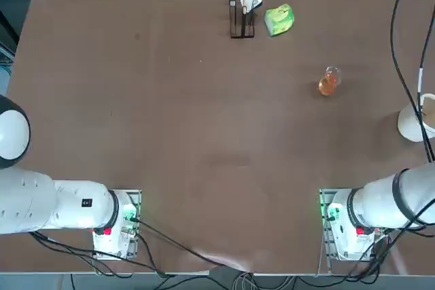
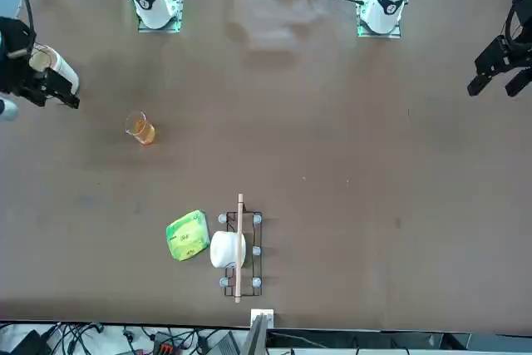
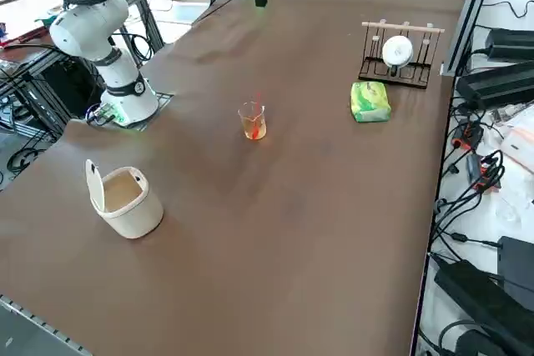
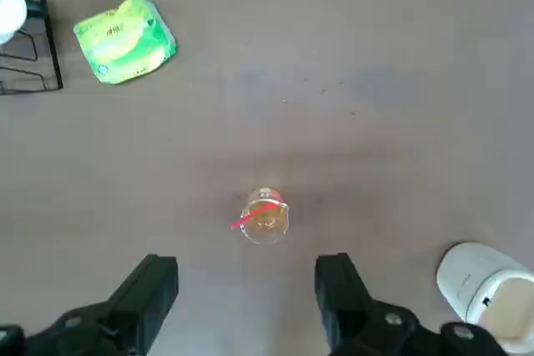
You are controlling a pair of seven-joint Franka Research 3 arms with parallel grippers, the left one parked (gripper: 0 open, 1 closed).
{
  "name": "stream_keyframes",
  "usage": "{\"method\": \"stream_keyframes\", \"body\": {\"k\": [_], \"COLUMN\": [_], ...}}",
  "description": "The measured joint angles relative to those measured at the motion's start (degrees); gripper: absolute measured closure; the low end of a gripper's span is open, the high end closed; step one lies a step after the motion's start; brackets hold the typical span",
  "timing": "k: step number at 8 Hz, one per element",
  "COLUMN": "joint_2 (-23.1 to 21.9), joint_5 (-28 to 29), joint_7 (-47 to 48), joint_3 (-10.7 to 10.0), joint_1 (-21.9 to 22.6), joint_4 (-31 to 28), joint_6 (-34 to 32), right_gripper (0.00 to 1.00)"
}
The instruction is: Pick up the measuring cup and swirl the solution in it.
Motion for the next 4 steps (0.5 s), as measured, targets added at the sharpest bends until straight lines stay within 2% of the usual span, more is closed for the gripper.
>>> {"method": "stream_keyframes", "body": {"k": [2, 4], "joint_2": [-2.4, -3.8], "joint_5": [0.0, 0.0], "joint_7": [0.7, 0.7], "joint_3": [1.4, 2.0], "joint_1": [-1.9, -3.0], "joint_4": [-0.9, -3.4], "joint_6": [-1.1, -1.4], "right_gripper": [0.00, 0.00]}}
